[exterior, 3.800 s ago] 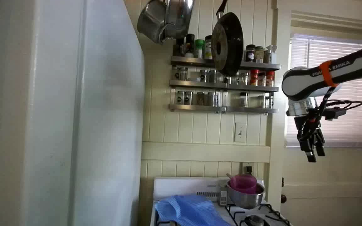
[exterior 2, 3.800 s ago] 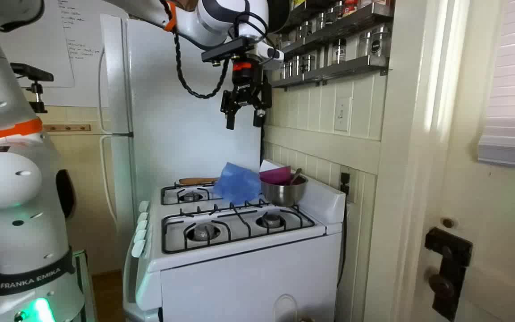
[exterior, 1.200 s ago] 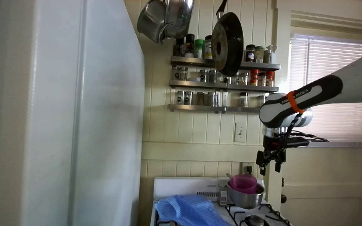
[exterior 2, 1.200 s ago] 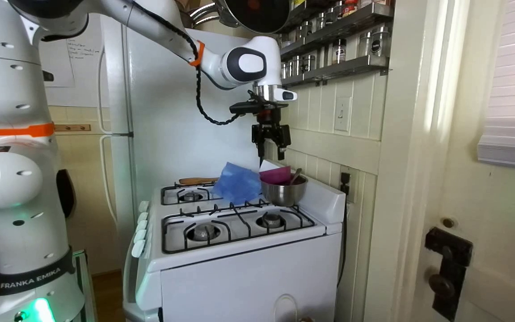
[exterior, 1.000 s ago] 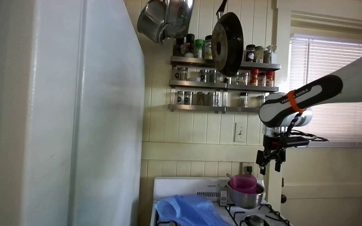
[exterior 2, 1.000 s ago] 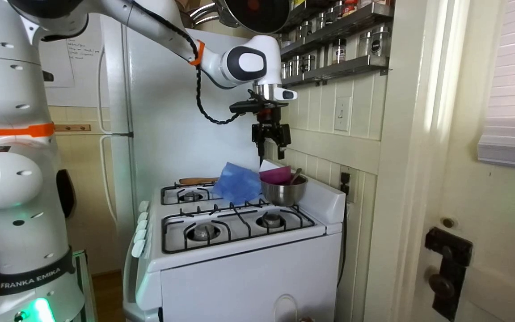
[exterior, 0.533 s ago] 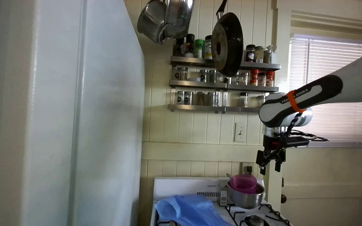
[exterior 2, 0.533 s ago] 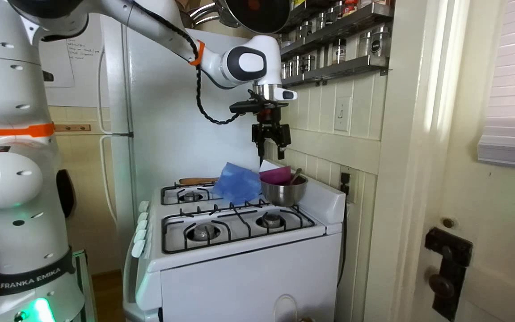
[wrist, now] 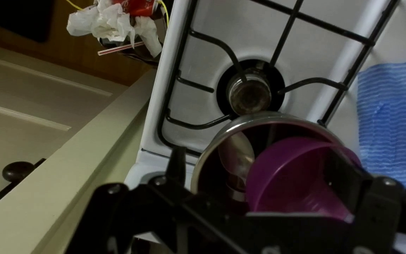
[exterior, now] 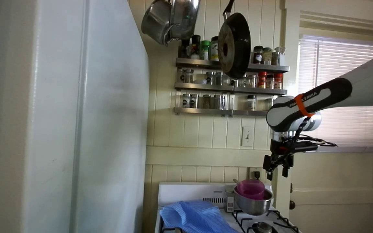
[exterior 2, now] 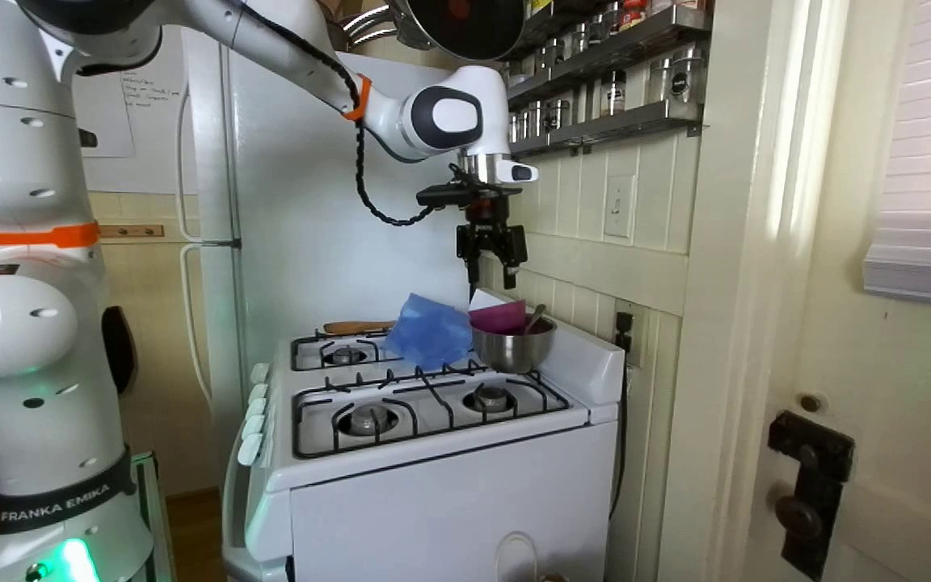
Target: Put the purple bowl and silver spoon on the left side of the stovetop.
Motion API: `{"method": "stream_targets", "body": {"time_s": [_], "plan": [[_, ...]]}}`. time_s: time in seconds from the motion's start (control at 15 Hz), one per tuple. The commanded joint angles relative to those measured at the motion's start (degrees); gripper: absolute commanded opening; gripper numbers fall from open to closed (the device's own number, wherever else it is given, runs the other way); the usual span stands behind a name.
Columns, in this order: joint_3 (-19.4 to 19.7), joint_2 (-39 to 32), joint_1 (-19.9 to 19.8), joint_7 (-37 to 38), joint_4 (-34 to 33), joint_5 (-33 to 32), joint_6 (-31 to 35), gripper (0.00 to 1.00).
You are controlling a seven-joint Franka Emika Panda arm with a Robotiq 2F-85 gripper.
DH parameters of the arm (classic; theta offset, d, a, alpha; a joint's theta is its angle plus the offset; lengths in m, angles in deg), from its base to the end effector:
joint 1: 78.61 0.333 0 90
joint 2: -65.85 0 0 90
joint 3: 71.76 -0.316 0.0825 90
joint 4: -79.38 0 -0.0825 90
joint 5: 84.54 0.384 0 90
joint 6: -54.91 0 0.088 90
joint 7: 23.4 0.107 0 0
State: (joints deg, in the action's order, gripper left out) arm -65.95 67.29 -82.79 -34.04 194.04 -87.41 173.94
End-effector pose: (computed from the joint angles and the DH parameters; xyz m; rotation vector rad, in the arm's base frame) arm 0.5494 -0.0997 0.4778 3.0780 0.0513 0.1418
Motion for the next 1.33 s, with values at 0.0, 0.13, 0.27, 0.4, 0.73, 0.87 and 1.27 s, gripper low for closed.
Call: {"method": "stream_targets", "body": {"time_s": [0.0, 0.13, 0.27, 0.4, 0.73, 0.87, 1.27], "plan": [[-0.26, -0.88, -0.23, -0.65, 0.32, 1.71, 1.64, 1.0], [-0.35, -1.24, -0.2, -0.56, 0.17, 1.61, 1.83, 1.0], [-0.46, -1.8, -0.18, -0.55, -0.15, 1.62, 1.97, 1.0], [-0.51, -2.97, -0.24, -0.89, -0.88, 2.09, 1.71, 1.0], [-0.55, -6.3, -0.54, -0.9, -2.88, 3.68, 2.5, 1.0], [-0.67, -7.88, -0.58, -0.77, -4.23, 3.96, 2.22, 1.0], [-1.3, -12.12, -0.44, 0.0, -8.03, 3.34, 4.27, 0.71]]}}
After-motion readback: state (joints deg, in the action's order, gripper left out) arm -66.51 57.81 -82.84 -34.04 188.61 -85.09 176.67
